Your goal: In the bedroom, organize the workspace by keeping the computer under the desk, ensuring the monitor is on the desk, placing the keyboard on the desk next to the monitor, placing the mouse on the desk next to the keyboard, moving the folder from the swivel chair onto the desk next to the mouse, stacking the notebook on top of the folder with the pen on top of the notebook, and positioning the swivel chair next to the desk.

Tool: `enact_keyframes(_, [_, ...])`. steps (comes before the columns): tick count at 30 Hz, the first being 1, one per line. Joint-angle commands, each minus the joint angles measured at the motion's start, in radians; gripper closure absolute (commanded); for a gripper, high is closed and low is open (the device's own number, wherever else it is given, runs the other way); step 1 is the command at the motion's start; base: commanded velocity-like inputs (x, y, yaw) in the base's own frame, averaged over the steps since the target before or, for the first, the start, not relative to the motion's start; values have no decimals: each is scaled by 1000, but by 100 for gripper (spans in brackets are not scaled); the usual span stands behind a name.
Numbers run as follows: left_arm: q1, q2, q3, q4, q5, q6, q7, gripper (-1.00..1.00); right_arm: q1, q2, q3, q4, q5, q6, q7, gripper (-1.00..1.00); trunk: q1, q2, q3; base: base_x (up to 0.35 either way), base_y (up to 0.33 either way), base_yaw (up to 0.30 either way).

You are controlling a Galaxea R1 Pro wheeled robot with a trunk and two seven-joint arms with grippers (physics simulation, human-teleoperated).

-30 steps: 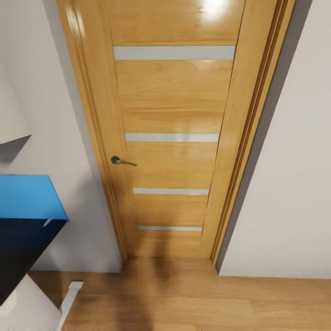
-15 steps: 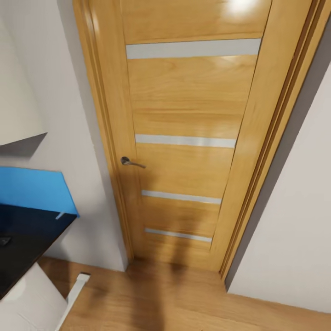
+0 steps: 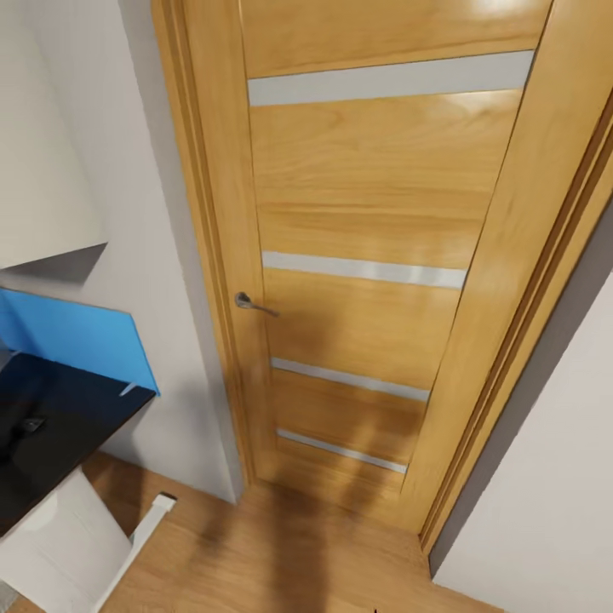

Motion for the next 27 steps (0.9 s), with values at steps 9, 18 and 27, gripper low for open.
enact_keyframes(9, [0,0,3,1,3,2,0,-100,0,1,4,1,-9,-12,-2,-100,0,-1,-1,127,-241,288])
enact_keyframes(18, [-1,0,4,1,4,-3,0,-100,-1,0,6,1,-9,-6,-1,-100,0,-1,-1,19,-30,288])
enact_keyframes(27, [-1,0,5,1,6,-3,0,-100,-1,-1,9,0,-10,89,1,-100,0,-1,-1,-177,-2,288])
